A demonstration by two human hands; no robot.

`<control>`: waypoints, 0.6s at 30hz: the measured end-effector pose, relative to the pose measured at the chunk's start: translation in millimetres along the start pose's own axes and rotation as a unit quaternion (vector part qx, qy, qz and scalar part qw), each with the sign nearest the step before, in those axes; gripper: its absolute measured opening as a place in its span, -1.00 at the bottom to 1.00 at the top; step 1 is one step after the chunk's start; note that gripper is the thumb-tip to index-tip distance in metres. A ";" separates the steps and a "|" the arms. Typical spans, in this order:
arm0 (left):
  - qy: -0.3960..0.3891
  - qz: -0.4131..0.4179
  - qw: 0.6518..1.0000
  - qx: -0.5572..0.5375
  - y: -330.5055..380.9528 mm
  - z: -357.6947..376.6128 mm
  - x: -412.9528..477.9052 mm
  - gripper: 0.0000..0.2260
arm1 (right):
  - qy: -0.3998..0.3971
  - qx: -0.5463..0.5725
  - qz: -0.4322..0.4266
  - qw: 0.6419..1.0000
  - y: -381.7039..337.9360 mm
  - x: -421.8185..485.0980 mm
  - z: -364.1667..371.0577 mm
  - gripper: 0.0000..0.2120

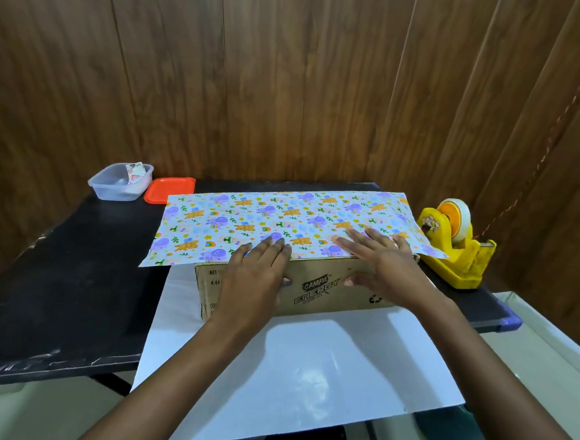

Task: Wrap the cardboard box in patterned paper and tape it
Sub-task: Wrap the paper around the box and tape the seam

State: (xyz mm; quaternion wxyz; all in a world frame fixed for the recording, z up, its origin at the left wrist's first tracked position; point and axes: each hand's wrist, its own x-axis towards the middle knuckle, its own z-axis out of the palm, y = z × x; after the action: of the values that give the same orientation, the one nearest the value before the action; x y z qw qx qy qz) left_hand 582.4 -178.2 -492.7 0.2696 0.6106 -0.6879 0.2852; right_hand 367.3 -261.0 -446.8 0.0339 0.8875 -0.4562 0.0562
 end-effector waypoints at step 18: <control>-0.035 -0.011 0.999 0.037 -85.8 22.0 32.5 -0.46 | 0.071 0.061 -0.028 0.995 -39.0 91.1 19.0 -0.48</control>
State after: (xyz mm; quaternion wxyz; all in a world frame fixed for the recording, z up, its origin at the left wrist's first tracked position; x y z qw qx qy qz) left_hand 663.6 -224.2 -479.1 0.2256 0.6377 -0.6788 0.2857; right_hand 452.9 -313.9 -454.1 0.0133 0.8939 -0.4237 0.1460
